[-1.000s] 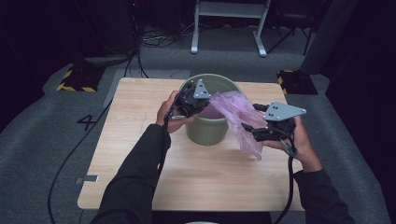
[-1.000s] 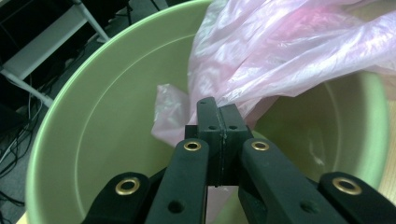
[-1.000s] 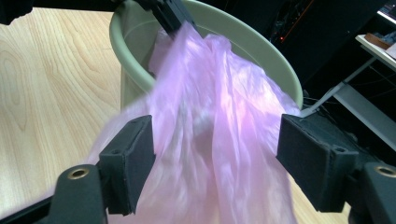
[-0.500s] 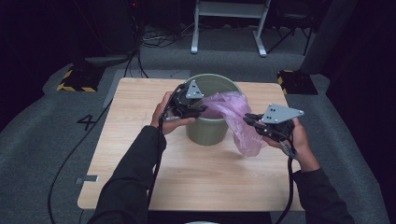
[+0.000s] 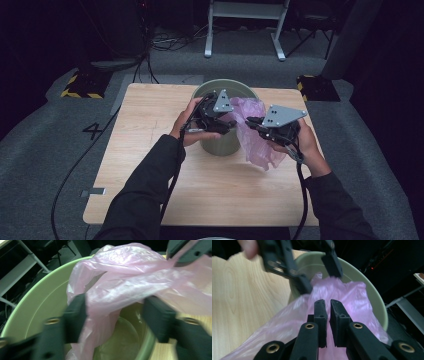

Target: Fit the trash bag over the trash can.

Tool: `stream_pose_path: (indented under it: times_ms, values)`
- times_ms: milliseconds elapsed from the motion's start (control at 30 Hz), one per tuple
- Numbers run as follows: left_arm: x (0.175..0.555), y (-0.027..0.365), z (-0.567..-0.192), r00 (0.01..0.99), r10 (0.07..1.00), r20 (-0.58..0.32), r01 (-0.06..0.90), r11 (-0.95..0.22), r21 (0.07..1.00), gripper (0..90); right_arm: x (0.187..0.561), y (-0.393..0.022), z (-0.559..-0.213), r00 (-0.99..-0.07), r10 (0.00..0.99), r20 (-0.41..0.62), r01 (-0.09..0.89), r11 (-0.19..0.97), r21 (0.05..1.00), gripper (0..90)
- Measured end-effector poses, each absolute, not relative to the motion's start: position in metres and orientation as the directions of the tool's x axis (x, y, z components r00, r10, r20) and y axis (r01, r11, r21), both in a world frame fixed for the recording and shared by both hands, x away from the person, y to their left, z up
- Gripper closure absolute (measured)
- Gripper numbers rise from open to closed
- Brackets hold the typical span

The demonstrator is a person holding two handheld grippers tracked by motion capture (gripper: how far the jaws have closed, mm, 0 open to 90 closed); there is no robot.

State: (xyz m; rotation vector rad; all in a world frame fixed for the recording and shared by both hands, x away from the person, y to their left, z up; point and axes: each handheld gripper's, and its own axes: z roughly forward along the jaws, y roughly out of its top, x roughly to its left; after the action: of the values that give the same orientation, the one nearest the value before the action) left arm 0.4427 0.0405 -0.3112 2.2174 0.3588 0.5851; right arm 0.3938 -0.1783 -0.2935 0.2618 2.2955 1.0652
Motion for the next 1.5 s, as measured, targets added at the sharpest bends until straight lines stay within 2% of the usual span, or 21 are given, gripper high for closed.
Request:
stream_pose_path:
  times_ms: [33,167,233,267,367,400,433,567,633,800,867,1000,1033,1100,1167,1200,1233,1267,1333,1433,1500]
  values:
    - [0.443,0.041,-0.311,0.854,0.429,0.293,0.062,-0.643,0.763,58.5,0.393,-0.177,-0.294,-0.812,0.399,-0.425,-0.07,0.657,0.751,83.1]
    - [0.447,0.043,-0.314,0.847,0.439,0.3,0.074,-0.656,0.751,78.7,0.392,-0.179,-0.294,-0.815,0.406,-0.413,-0.069,0.639,0.766,80.5]
    - [0.448,0.047,-0.314,0.843,0.446,0.301,0.077,-0.654,0.753,86.3,0.392,-0.181,-0.293,-0.819,0.411,-0.4,-0.067,0.624,0.778,78.7]
    - [0.45,0.048,-0.315,0.839,0.453,0.301,0.081,-0.652,0.754,88.2,0.392,-0.183,-0.293,-0.82,0.414,-0.394,-0.065,0.617,0.784,75.1]
    - [0.454,0.053,-0.317,0.832,0.476,0.285,0.109,-0.644,0.757,89.8,0.393,-0.188,-0.294,-0.822,0.425,-0.378,-0.058,0.598,0.799,65.3]
    - [0.456,0.055,-0.318,0.828,0.482,0.286,0.116,-0.646,0.754,89.8,0.393,-0.19,-0.294,-0.824,0.426,-0.373,-0.06,0.589,0.806,60.2]
    - [0.457,0.056,-0.319,0.827,0.484,0.285,0.122,-0.65,0.75,89.9,0.392,-0.192,-0.295,-0.817,0.445,-0.366,-0.053,0.576,0.816,51.1]
    - [0.461,0.063,-0.323,0.821,0.504,0.268,0.146,-0.639,0.755,89.9,0.392,-0.203,-0.295,-0.816,0.472,-0.333,-0.037,0.533,0.846,35.9]
    - [0.463,0.067,-0.326,0.816,0.514,0.265,0.158,-0.639,0.753,89.9,0.391,-0.209,-0.295,-0.814,0.488,-0.315,-0.026,0.511,0.859,31.1]
    - [0.466,0.076,-0.33,0.806,0.536,0.251,0.182,-0.627,0.757,89.9,0.388,-0.226,-0.298,-0.803,0.507,-0.314,-0.025,0.497,0.867,27.6]
    - [0.467,0.078,-0.331,0.802,0.542,0.251,0.191,-0.63,0.753,89.9,0.386,-0.231,-0.299,-0.799,0.514,-0.313,-0.02,0.498,0.867,28.3]
    - [0.471,0.084,-0.332,0.793,0.559,0.242,0.21,-0.624,0.753,89.9,0.39,-0.237,-0.306,-0.796,0.525,-0.301,0.017,0.517,0.856,38.9]
    - [0.472,0.085,-0.333,0.79,0.564,0.24,0.215,-0.621,0.754,89.9,0.391,-0.237,-0.307,-0.798,0.523,-0.301,0.02,0.521,0.853,46.2]
    - [0.473,0.088,-0.334,0.788,0.571,0.233,0.224,-0.617,0.755,89.9,0.392,-0.237,-0.309,-0.808,0.51,-0.296,0.023,0.529,0.848,53.5]
    - [0.475,0.089,-0.334,0.783,0.576,0.233,0.226,-0.613,0.757,89.8,0.394,-0.236,-0.31,-0.807,0.508,-0.301,0.024,0.537,0.843,67.8]
    - [0.474,0.089,-0.334,0.778,0.586,0.228,0.231,-0.603,0.763,88.9,0.394,-0.235,-0.311,-0.807,0.508,-0.3,0.026,0.539,0.842,71.0]
    - [0.474,0.09,-0.334,0.772,0.596,0.223,0.232,-0.59,0.773,83.3,0.395,-0.233,-0.311,-0.808,0.505,-0.305,0.024,0.545,0.838,75.2]
    - [0.474,0.092,-0.333,0.777,0.596,0.204,0.234,-0.574,0.785,72.7,0.395,-0.231,-0.311,-0.807,0.503,-0.308,0.023,0.549,0.835,78.7]
    - [0.47,0.096,-0.331,0.789,0.583,0.193,0.226,-0.568,0.792,68.4,0.397,-0.226,-0.309,-0.807,0.502,-0.312,0.023,0.554,0.832,81.7]
    - [0.466,0.102,-0.328,0.781,0.593,0.195,0.231,-0.565,0.793,56.3,0.398,-0.219,-0.306,-0.806,0.498,-0.32,0.015,0.558,0.83,86.0]
    - [0.461,0.109,-0.325,0.78,0.6,0.176,0.233,-0.54,0.809,43.6,0.399,-0.215,-0.304,-0.808,0.493,-0.324,0.007,0.558,0.83,88.2]
